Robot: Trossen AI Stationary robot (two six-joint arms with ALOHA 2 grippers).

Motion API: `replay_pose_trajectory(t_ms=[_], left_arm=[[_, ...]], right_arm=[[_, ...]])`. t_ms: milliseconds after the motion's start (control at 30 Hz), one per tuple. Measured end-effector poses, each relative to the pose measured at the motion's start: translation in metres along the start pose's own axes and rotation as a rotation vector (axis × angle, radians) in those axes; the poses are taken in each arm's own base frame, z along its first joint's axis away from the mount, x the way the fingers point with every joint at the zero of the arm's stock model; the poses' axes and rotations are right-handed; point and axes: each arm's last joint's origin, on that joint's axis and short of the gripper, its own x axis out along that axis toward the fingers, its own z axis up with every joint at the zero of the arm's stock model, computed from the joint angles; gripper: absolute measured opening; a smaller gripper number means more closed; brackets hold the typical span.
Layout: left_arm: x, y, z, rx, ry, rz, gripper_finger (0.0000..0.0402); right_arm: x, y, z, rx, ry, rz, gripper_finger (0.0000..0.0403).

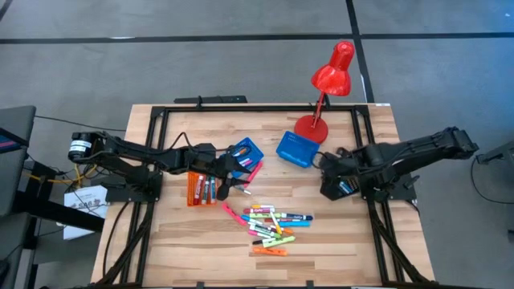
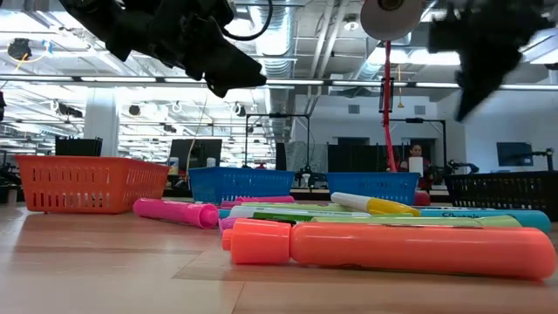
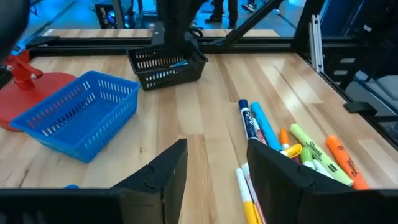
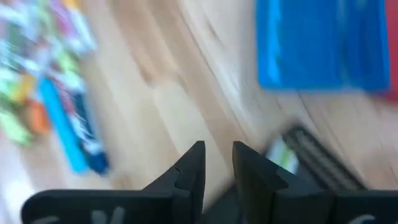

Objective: Pick & Place Markers
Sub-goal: Put the small dark green marker pen into the black bin

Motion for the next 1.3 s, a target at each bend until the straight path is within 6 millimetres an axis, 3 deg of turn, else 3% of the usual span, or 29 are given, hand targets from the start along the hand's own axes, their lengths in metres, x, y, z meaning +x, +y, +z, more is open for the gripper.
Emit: replay_pose_trajectory(t_ms=[200, 433, 700, 900, 1133, 1300], left_arm=[[0.001, -0.011, -0.005, 0.005, 0.061, -0.042, 0.0163], [0.001, -0.013, -0.007, -0.054, 0.077, -0.045, 0.0163], [-0.003, -0.005, -0.027, -0.117, 0.285, 0.068, 0.0163], [0.000, -0.009, -0.031, -0.099, 0.317, 0.070, 0.0158], [0.026, -0.013, -0.069, -0.087, 0.494, 0.074, 0.0134], [0.046, -0.010, -0.076, -0.037, 0.543, 0.111, 0.0138]], right_arm=[[-0.007, 0.015, 0.029, -0.237, -0.305, 0.121, 0.0072], [-0.020, 0.026, 0.051, -0.451, -0.602, 0.144, 0.0072], [-0.018, 0.027, 0.053, -0.485, -0.607, 0.134, 0.0072], [-0.007, 0.030, 0.054, -0.626, -0.581, 0.089, 0.0072], [0.005, 0.035, 0.059, -0.754, -0.569, 0.050, 0.0072], [0.009, 0.034, 0.063, -0.802, -0.582, 0.025, 0.0072]])
